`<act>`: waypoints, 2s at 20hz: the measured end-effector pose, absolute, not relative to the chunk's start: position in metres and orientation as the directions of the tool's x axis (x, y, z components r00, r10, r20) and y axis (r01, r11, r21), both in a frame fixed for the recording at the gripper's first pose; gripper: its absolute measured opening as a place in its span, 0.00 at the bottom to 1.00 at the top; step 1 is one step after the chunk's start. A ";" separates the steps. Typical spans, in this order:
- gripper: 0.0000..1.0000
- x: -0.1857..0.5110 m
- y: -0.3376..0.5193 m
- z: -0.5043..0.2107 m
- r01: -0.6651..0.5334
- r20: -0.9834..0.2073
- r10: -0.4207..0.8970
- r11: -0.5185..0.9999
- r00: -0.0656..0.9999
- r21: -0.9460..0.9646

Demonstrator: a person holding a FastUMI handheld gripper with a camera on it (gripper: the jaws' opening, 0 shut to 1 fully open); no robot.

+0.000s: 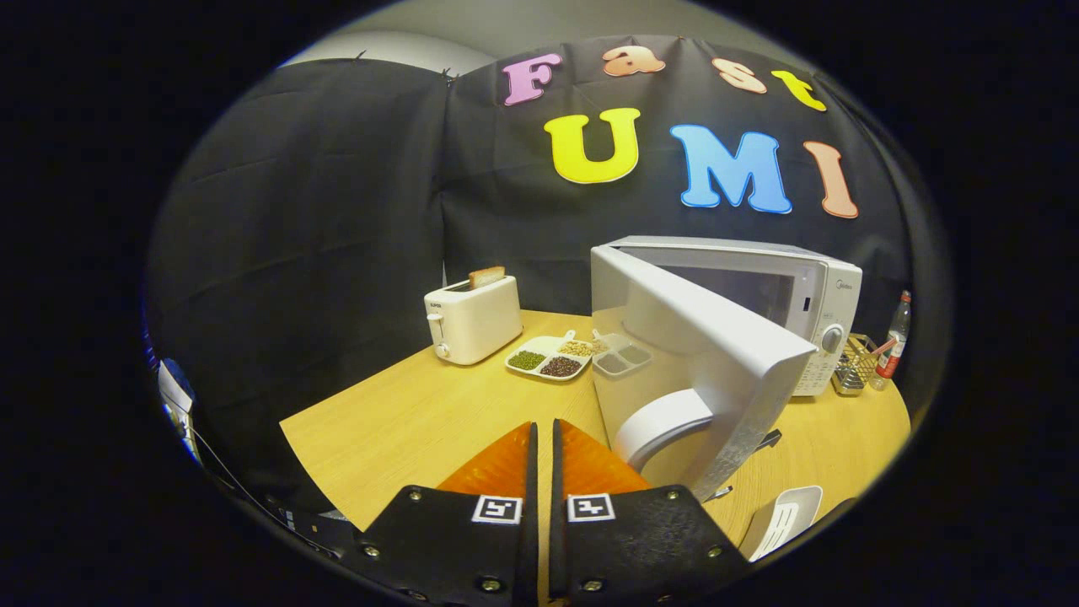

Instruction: Open the microwave, put the food inside, and close the microwave door.

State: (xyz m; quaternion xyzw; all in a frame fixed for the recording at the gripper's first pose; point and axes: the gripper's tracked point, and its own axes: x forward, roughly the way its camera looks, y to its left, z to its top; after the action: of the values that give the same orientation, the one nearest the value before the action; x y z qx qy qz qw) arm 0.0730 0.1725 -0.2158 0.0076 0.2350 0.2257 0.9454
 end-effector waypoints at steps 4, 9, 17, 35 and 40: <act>0.01 0.081 0.157 -0.217 -0.399 -0.446 0.401 0.911 0.800 0.104; 0.01 0.090 0.139 -0.218 -0.369 -0.456 0.374 0.924 0.808 0.102; 0.01 0.111 0.105 -0.219 -0.335 -0.463 0.335 0.938 0.820 0.086; 0.01 0.182 0.031 -0.213 -0.288 -0.435 0.273 0.957 0.858 0.032; 0.01 0.209 0.015 -0.219 -0.269 -0.434 0.251 0.963 0.865 0.022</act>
State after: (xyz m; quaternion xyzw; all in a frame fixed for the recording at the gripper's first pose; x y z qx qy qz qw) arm 0.2088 0.0152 -0.2193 -0.0195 0.2223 0.1346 0.9655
